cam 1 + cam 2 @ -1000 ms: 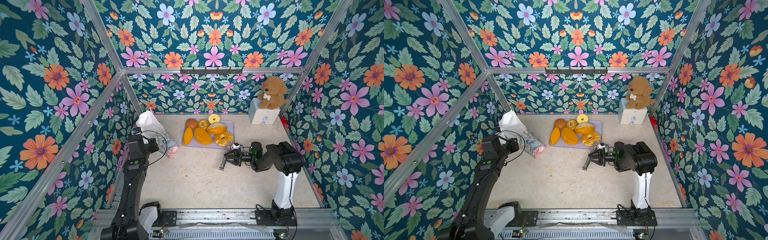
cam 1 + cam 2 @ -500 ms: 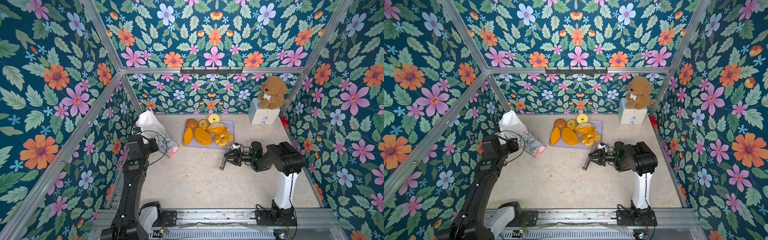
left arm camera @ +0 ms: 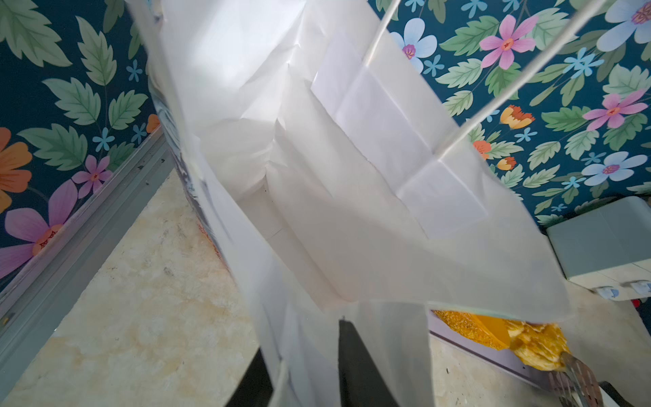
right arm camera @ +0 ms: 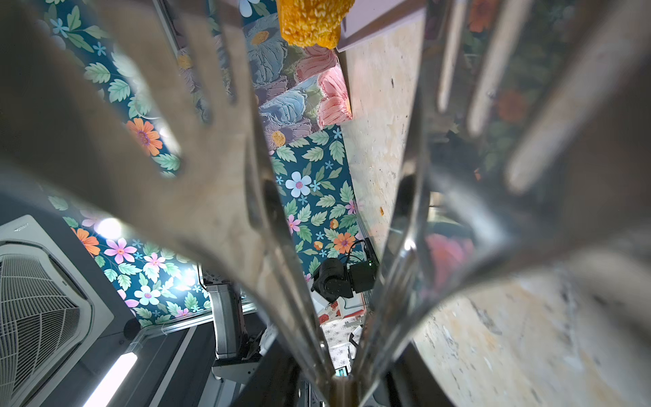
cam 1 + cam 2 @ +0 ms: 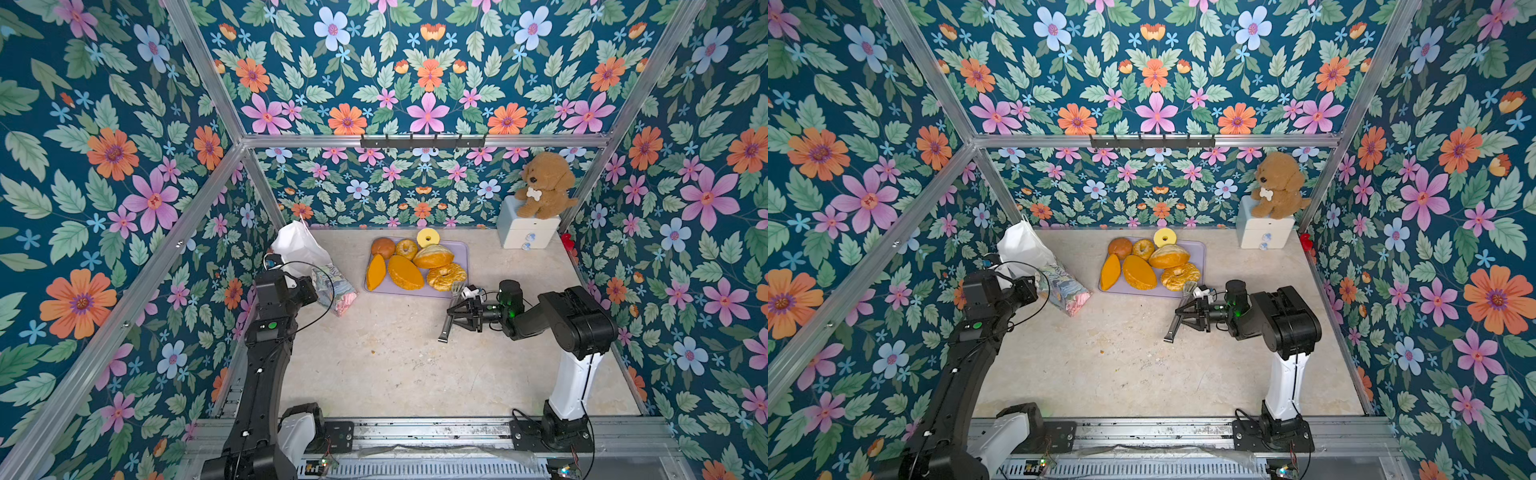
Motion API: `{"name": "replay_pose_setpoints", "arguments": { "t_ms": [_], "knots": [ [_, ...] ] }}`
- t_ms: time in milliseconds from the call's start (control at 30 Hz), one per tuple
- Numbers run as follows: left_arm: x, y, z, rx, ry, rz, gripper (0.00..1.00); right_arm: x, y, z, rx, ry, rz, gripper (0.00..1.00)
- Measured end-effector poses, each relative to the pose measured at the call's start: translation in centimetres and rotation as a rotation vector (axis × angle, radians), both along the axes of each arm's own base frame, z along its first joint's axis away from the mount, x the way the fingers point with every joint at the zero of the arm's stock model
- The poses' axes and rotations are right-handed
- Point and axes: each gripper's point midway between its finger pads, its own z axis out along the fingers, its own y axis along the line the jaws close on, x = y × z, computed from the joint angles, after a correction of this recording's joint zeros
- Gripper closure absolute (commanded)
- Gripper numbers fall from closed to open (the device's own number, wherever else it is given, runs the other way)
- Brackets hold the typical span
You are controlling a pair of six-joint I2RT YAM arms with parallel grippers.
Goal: Pack bread into a paper bag
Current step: Pick up the fake bread from the plate.
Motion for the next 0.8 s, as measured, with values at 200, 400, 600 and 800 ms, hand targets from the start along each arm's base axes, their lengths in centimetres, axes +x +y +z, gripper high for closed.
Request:
{"name": "replay_pose_setpoints", "arguments": {
  "t_ms": [200, 400, 600, 800],
  "knots": [
    [0.0, 0.0, 0.0, 0.000, 0.000, 0.000, 0.69, -0.2, 0.0, -0.5, -0.013, 0.011, 0.006, 0.87],
    [0.0, -0.1, 0.1, -0.001, -0.004, -0.003, 0.69, -0.4, 0.1, -0.6, -0.025, 0.009, 0.013, 0.87],
    [-0.1, -0.1, 0.2, -0.001, -0.007, -0.004, 0.69, -0.4, 0.4, 0.3, -0.074, -0.041, 0.029, 0.90],
    [-0.1, -0.2, 0.3, -0.004, -0.009, -0.010, 0.69, -1.4, 0.3, 0.0, -0.122, -0.038, 0.053, 0.94]
  ]
}}
